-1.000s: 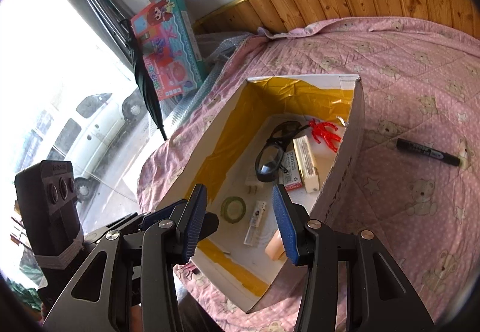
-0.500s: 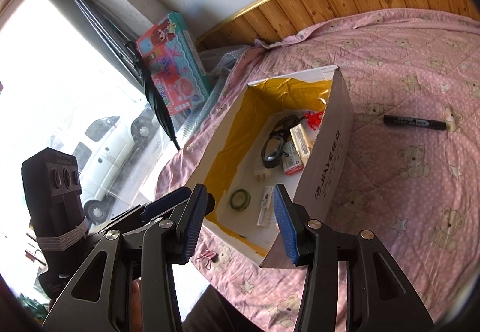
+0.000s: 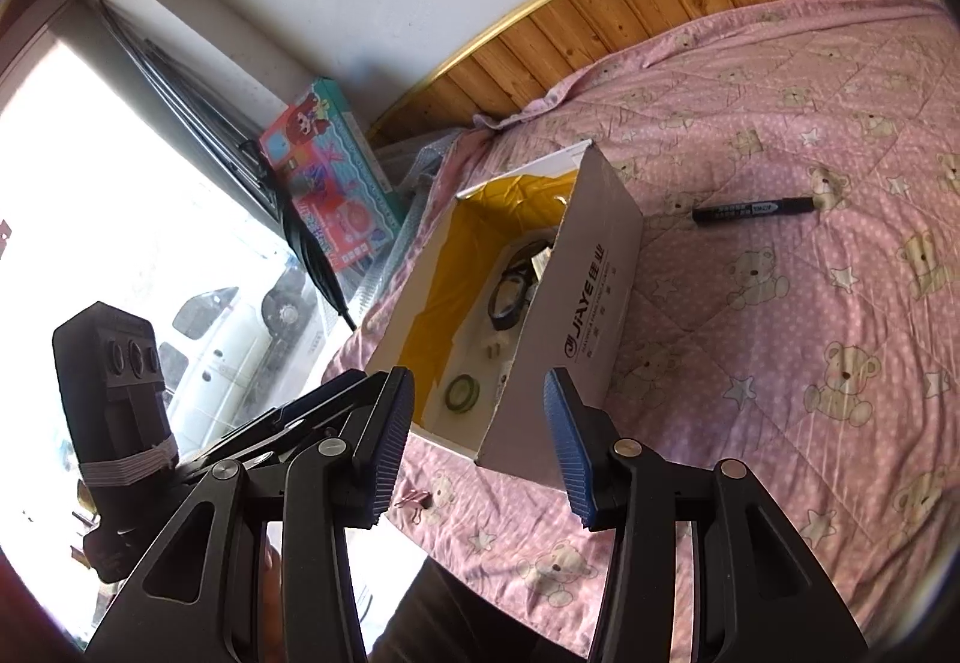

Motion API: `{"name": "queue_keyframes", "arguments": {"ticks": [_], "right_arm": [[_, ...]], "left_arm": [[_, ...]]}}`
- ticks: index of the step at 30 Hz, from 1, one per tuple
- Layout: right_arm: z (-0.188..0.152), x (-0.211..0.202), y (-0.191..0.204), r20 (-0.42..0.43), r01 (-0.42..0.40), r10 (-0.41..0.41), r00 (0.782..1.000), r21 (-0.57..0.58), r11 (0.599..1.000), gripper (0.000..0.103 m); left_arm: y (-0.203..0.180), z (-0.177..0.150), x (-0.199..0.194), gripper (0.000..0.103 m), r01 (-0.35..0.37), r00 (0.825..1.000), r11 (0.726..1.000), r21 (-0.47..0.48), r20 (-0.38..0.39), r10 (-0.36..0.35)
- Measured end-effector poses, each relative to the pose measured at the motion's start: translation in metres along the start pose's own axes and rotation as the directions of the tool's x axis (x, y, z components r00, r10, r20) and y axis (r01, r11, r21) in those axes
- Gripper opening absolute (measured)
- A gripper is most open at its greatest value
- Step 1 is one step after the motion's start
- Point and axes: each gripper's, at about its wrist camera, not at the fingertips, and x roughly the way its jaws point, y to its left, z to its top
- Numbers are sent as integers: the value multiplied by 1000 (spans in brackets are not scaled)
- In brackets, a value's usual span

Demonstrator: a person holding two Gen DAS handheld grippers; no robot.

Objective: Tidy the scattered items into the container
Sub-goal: 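Move both tools back toward the black marker and gold tin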

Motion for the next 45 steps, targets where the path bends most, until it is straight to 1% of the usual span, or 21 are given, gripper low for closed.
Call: {"name": "queue_keyframes", "arguments": {"ticks": [9, 17, 22, 29, 35, 38, 42, 45], "right_arm": [[-7, -35, -26, 49, 10, -12, 999, 48, 999, 48], [-7, -54, -52, 80, 25, -33, 996, 95, 995, 47], [-6, -58, -71, 84, 43, -54, 995, 130, 991, 47], [2, -56, -102, 78, 77, -92, 993, 173, 982, 47], [16, -40, -127, 51, 125, -136, 989, 180, 976, 47], [23, -38, -144, 60, 162, -177, 982, 196, 967, 47], [29, -42, -176, 62, 214, -235, 970, 241, 947, 47], [36, -46, -197, 62, 246, -270, 961, 261, 934, 48]], "left_arm": [[-39, -4, 0, 53, 22, 1000, 997, 67, -9, -21], [-70, -7, 13, 53, 49, 998, 991, 123, -38, -45], [-85, -4, 27, 53, 61, 997, 987, 149, -58, -52], [-99, 1, 60, 53, 89, 992, 983, 163, -106, -72], [-103, 2, 90, 53, 105, 985, 982, 155, -150, -82], [-101, 5, 110, 53, 118, 979, 985, 126, -180, -94], [-103, 16, 140, 53, 122, 974, 987, 109, -202, -98], [-107, 29, 167, 56, 132, 971, 986, 101, -211, -108]]}}
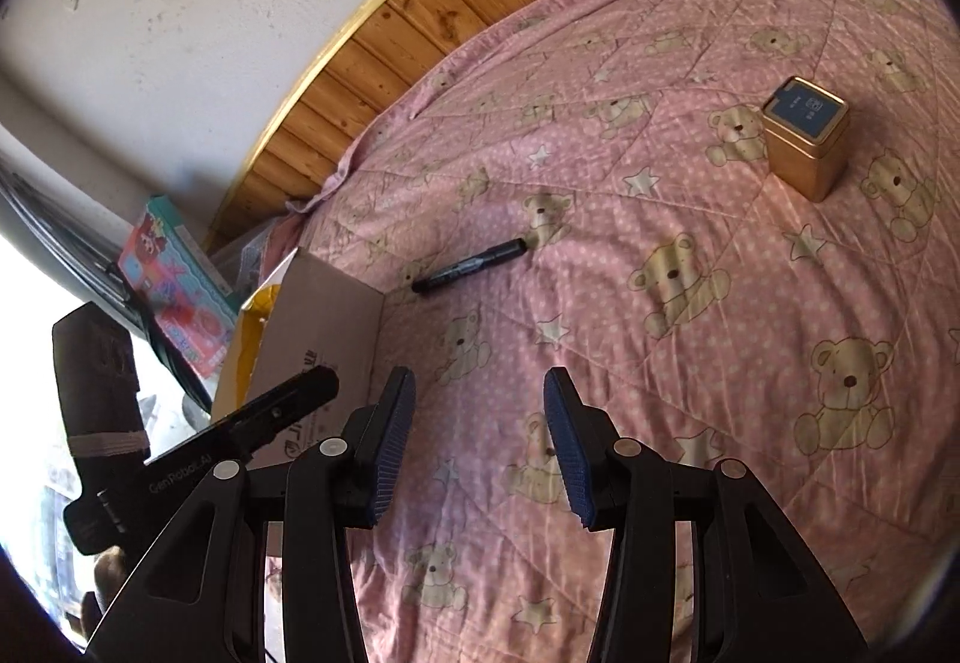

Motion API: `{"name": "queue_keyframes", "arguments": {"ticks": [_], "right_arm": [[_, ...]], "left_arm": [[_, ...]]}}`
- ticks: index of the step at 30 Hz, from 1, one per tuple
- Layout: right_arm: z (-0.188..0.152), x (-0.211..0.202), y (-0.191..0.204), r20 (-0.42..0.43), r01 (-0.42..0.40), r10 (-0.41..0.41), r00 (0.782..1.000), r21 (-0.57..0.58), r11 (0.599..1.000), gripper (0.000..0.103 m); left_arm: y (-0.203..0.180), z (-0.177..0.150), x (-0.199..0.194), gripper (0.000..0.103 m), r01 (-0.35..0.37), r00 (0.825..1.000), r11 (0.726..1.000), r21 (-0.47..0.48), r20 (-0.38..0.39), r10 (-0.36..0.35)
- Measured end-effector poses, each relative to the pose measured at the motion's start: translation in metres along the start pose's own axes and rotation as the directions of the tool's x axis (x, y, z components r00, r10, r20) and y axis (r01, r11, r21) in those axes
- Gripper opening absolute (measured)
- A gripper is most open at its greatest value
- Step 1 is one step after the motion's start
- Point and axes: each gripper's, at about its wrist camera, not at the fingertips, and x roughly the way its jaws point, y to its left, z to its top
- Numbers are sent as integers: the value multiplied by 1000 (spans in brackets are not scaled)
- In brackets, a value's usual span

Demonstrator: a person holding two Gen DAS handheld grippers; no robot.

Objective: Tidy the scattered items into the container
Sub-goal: 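Move both tools back toward the black marker and gold tin, then grasp the black marker with the left tool while the right tool grasps the gold tin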

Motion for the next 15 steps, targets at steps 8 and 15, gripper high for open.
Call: {"name": "queue_keyframes", "arguments": {"ticks": [8, 15], "right_arm": [[25, -3, -36, 46, 79, -80, 996, 31, 996, 48], [34, -5, -66, 52, 114, -118, 992, 81, 990, 49]], "left_arm": [[18, 44, 76, 56, -76, 997, 997, -20, -18, 75], [46, 72, 128, 56, -83, 997, 990, -116, -2, 83]]}}
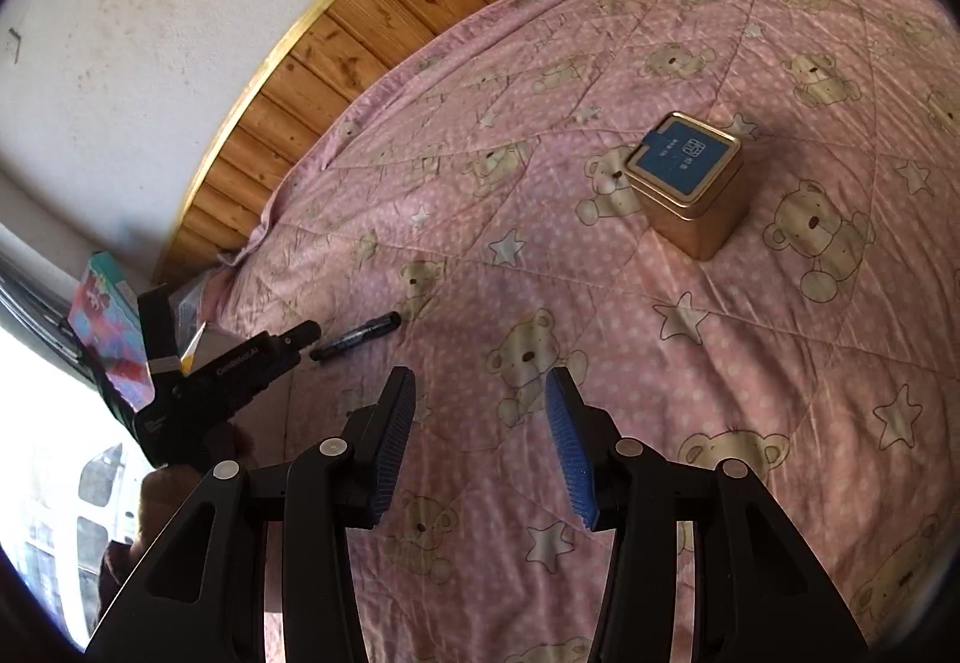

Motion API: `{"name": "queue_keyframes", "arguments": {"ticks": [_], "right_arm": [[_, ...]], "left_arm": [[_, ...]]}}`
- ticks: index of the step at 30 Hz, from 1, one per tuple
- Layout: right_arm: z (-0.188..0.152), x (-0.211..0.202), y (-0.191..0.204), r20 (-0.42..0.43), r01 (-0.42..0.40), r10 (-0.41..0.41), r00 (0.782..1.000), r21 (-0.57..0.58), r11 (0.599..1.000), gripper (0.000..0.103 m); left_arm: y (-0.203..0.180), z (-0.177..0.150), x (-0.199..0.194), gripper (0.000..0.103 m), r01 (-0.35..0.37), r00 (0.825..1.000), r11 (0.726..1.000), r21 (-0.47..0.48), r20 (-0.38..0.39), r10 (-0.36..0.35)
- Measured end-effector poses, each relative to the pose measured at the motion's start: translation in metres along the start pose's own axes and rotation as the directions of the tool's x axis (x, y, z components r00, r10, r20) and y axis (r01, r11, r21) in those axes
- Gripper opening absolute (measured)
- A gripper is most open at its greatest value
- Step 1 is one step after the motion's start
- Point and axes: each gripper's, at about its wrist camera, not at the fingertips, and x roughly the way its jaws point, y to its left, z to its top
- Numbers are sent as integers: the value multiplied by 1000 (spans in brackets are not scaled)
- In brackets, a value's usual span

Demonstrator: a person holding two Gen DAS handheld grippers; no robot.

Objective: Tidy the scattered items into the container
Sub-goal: 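Grasp the black marker with the left tool while the right tool grasps the gold tin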

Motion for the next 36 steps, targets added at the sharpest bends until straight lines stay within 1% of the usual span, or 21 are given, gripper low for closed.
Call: {"name": "queue_keyframes", "arguments": {"ticks": [4, 5, 6, 7, 8, 9, 10, 11, 13, 14, 16, 19, 22, 25, 26, 28, 29, 30, 31, 34, 36], "right_arm": [[2, -1, -12, 9, 16, -17, 1000, 16, 1000, 49], [2, -2, -15, 15, 25, -26, 1000, 16, 1000, 49], [3, -3, -19, 21, 37, -37, 999, 18, 999, 49], [5, -4, -23, 28, 48, -49, 998, 19, 999, 49], [6, -6, -25, 37, 61, -62, 997, 20, 998, 49], [8, -7, -29, 45, 78, -79, 996, 17, 997, 49], [9, -9, -31, 54, 100, -100, 994, 9, 995, 49], [11, -9, -33, 62, 120, -120, 991, -2, 993, 49], [15, -9, -36, 74, 164, -161, 984, -28, 986, 49], [18, -8, -39, 77, 184, -180, 981, -35, 982, 49], [26, -8, -45, 85, 201, -198, 977, -28, 979, 50], [36, -9, -49, 98, 210, -206, 974, -29, 977, 51], [41, -8, -53, 97, 197, -195, 976, -17, 980, 51], [37, -3, -55, 90, 181, -180, 979, 3, 983, 51], [35, -2, -56, 90, 179, -179, 980, 8, 984, 51], [34, -2, -60, 91, 178, -179, 980, 18, 984, 51], [33, -2, -62, 94, 181, -182, 979, 20, 983, 51], [33, -2, -63, 96, 186, -187, 978, 20, 982, 51], [34, -2, -65, 96, 190, -191, 977, 21, 982, 51], [33, -5, -66, 98, 190, -191, 977, 17, 982, 51], [32, -8, -66, 100, 192, -192, 976, 6, 981, 51]], "left_arm": [[11, 8, 28, 56, 23, 1000, 998, -54, -14, -23], [9, 8, 27, 57, 29, 1000, 999, -42, 9, -29], [5, 5, 28, 58, 67, 998, 997, -41, -17, -68], [2, -1, 30, 58, 138, 987, 988, -65, -77, -143], [-6, -11, 33, 58, 223, 959, 970, -96, -159, -237], [-18, -23, 31, 58, 289, 928, 954, -76, -221, -298], [-32, -33, 22, 58, 298, 927, 955, -2, -236, -290], [-43, -40, 11, 58, 267, 946, 960, 87, -216, -243], [-53, -40, -8, 58, 157, 985, 962, 224, -111, -135], [-54, -34, -12, 60, 80, 997, 960, 267, -44, -70], [-55, -15, -4, 61, -18, 1000, 952, 306, 11, 16], [-43, 15, 12, 61, -104, 994, 957, 272, 54, 93], [-23, 30, 35, 61, -102, 995, 977, 185, 17, 100], [2, 23, 57, 60, -33, 995, 998, 55, -95, 39], [1, 19, 50, 60, -17, 997, 999, 37, -77, 20], [-5, 3, 39, 60, 85, 983, 996, -19, -162, -87], [-13, -9, 32, 60, 172, 961, 985, -31, -214, -174], [-22, -21, 25, 60, 239, 938, 971, -18, -255, -235], [-31, -32, 16, 60, 249, 937, 968, 32, -262, -232], [-50, -53, -2, 60, 134, 981, 957, 259, -169, -91], [-53, -60, -2, 61, 82, 990, 928, 364, -135, -35]]}}
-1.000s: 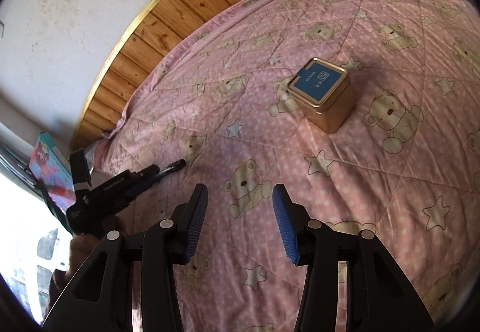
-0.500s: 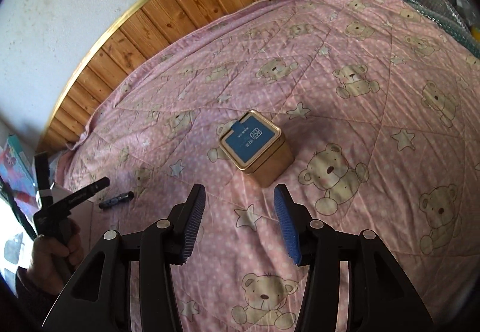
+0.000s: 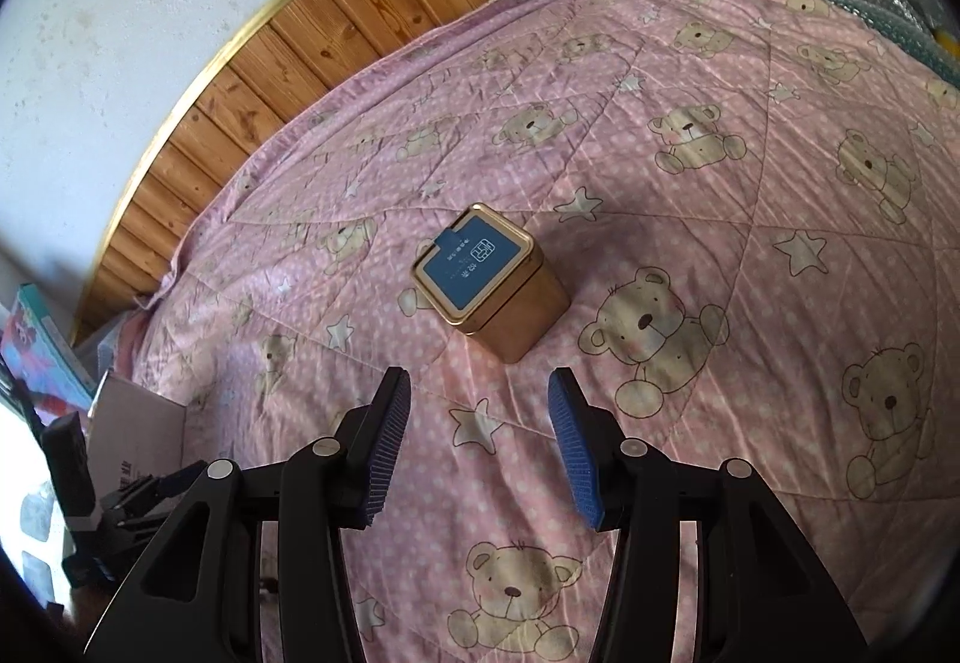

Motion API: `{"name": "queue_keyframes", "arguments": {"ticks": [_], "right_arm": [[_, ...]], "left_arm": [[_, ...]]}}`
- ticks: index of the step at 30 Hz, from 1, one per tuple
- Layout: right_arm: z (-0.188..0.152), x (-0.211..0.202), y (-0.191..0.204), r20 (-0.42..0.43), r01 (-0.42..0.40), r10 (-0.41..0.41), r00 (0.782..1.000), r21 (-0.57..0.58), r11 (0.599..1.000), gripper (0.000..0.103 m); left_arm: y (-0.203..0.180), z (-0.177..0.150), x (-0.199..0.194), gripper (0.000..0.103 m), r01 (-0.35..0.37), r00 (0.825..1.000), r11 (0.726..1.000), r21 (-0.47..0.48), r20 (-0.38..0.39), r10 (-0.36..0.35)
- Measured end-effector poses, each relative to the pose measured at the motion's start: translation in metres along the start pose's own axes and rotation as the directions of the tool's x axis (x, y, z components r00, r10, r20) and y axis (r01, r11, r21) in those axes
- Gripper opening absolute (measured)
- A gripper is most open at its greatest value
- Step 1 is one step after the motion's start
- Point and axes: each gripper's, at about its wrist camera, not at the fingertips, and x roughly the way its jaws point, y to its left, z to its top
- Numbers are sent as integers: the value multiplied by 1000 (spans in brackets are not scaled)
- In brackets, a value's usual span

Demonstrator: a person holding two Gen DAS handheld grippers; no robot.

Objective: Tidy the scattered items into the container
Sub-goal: 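Grasp the black marker with the left tool while the right tool grasps the gold tin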

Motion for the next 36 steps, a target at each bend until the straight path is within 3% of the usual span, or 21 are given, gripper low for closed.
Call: {"name": "queue_keyframes", "arguments": {"ticks": [3, 6, 8, 10, 11, 12, 14, 15, 18, 19, 20, 21, 23, 25, 27, 28, 30, 31, 33, 34, 36], "right_arm": [[-2, -4, -5, 2, 0, 0, 1000, 14, 1000, 51], [-15, -17, 1, -26, -60, 59, 998, -11, 998, 53], [-42, -26, 24, -112, -151, 137, 984, -131, 980, 53], [-70, -29, 38, -176, -179, 142, 974, -215, 960, 53], [-78, -26, 37, -196, -187, 146, 970, -211, 960, 53], [-82, -22, 33, -207, -190, 149, 967, -190, 963, 53], [-83, -15, 25, -207, -157, 124, 970, -149, 976, 53], [-79, -16, 22, -189, -146, 119, 975, -137, 980, 53], [-58, -30, 15, -82, -56, 44, 996, -160, 985, 54], [-48, -33, 12, -47, -23, 16, 999, -170, 985, 58], [-38, -33, 7, -19, 18, -22, 1000, -175, 984, 60], [-28, -33, 5, 6, 48, -48, 999, -184, 982, 60], [-11, -28, 5, 35, 84, -78, 996, -231, 969, 61], [1, -17, 13, 33, 87, -81, 996, -309, 947, 61], [8, -5, 21, 39, 106, -99, 994, -397, 912, 62], [11, 1, 24, 46, 114, -105, 993, -437, 892, 62], [16, 13, 25, 54, 137, -127, 990, -487, 863, 62], [18, 20, 25, 47, 130, -124, 991, -502, 855, 62], [22, 32, 25, 30, 106, -106, 994, -520, 847, 62], [24, 36, 25, 35, 104, -101, 994, -520, 848, 62], [27, 41, 23, 31, 84, -79, 996, -482, 872, 54]], "left_arm": [[1, -19, 10, 61, 47, 995, 997, 61, -96, -41], [10, -36, -14, 61, -23, 1000, 1000, -2, -20, 23], [15, -49, -47, 61, 68, 997, 996, -61, 50, -65], [0, -74, -79, 62, 210, 976, 978, 21, 54, -211], [-11, -90, -91, 62, 215, 974, 971, 103, 48, -221], [-23, -105, -94, 63, 155, 985, 968, 200, 40, -166], [-39, -119, -73, 63, -26, 1000, 942, 333, 21, 20], [-36, -120, -66, 62, -47, 999, 938, 342, 13, 45], [-37, -121, -39, 62, 35, 998, 932, 361, -56, -16], [-39, -118, -42, 60, 58, 998, 932, 357, -29, -51], [-38, -115, -39, 58, 93, 995, 939, 330, -62, -76], [-33, -111, -37, 56, 76, 997, 956, 282, -53, -63], [-16, -101, -36, 46, 87, 996, 993, 75, -36, -84], [4, -96, -37, 44, 98, 994, 978, -181, -31, -106], [10, -97, -43, 44, 119, 992, 944, -307, -10, -128], [8, -98, -44, 45, 138, 990, 942, -305, 5, -144], [-6, -99, -42, 46, 114, 992, 970, -213, -21, -122], [-16, -100, -44, 50, 82, 996, 989, -127, -13, -84], [-38, -105, -39, 55, 55, 998, 997, 45, -35, -53], [-42, -106, -38, 51, 16, 1000, 996, 93, -16, -15], [-39, -100, -36, 33, -17, 1000, 999, 39, -13, 18]]}}
